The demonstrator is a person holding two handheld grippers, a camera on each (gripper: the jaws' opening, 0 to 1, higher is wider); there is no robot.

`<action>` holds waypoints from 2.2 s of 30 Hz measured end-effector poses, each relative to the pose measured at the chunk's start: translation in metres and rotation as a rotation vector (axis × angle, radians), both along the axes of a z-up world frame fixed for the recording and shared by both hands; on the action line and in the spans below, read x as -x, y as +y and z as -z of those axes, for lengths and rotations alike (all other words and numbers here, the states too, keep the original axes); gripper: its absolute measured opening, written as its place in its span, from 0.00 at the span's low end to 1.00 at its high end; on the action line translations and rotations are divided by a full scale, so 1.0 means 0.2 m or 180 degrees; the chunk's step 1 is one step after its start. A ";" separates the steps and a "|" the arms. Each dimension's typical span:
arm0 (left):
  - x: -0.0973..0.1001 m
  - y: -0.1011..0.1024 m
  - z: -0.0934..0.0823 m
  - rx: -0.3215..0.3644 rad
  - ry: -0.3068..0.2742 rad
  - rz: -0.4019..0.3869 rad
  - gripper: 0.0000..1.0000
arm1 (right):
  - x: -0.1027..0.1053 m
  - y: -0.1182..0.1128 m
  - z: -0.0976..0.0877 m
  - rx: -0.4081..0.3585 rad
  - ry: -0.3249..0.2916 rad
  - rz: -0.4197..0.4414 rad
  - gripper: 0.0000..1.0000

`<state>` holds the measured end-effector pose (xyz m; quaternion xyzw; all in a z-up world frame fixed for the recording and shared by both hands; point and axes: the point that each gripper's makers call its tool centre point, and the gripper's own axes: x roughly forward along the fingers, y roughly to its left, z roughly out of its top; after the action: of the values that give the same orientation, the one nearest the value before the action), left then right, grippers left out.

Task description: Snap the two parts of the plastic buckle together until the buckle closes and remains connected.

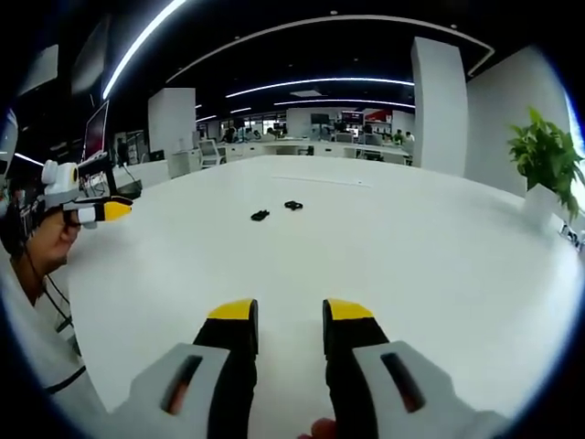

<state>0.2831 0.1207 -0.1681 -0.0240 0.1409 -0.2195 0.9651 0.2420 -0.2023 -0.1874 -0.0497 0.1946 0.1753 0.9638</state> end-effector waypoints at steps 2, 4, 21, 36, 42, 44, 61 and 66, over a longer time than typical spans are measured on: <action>0.00 0.00 0.00 0.0007 -0.0003 -0.0007 0.38 | 0.00 0.00 0.00 0.0003 -0.0007 0.0006 0.28; 0.00 0.01 0.00 0.0007 0.0006 -0.0014 0.38 | 0.00 0.00 0.00 0.0002 -0.0007 0.0000 0.28; -0.02 0.01 -0.02 0.0001 -0.0012 0.0025 0.38 | -0.03 0.00 -0.02 0.0113 -0.0019 -0.0016 0.28; -0.06 -0.02 -0.02 -0.0003 0.0002 0.0087 0.38 | -0.08 0.01 -0.03 0.0214 -0.0025 -0.0067 0.28; -0.08 -0.03 -0.01 -0.0024 0.0008 0.0101 0.38 | -0.13 0.01 -0.02 0.0235 -0.0017 -0.0093 0.28; -0.08 -0.03 -0.01 -0.0028 0.0011 0.0105 0.38 | -0.14 0.02 -0.02 0.0236 -0.0014 -0.0102 0.28; -0.14 -0.07 -0.03 -0.0049 -0.0024 0.0185 0.38 | -0.25 0.05 -0.04 0.0334 -0.0060 -0.0244 0.28; -0.14 -0.08 -0.03 -0.0105 -0.0034 0.0206 0.36 | -0.30 0.06 -0.05 0.0341 -0.0068 -0.0285 0.28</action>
<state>0.3121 0.1047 -0.1619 -0.0022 0.1402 -0.2485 0.9584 0.3023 -0.1903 -0.1773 -0.1117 0.1910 0.2071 0.9530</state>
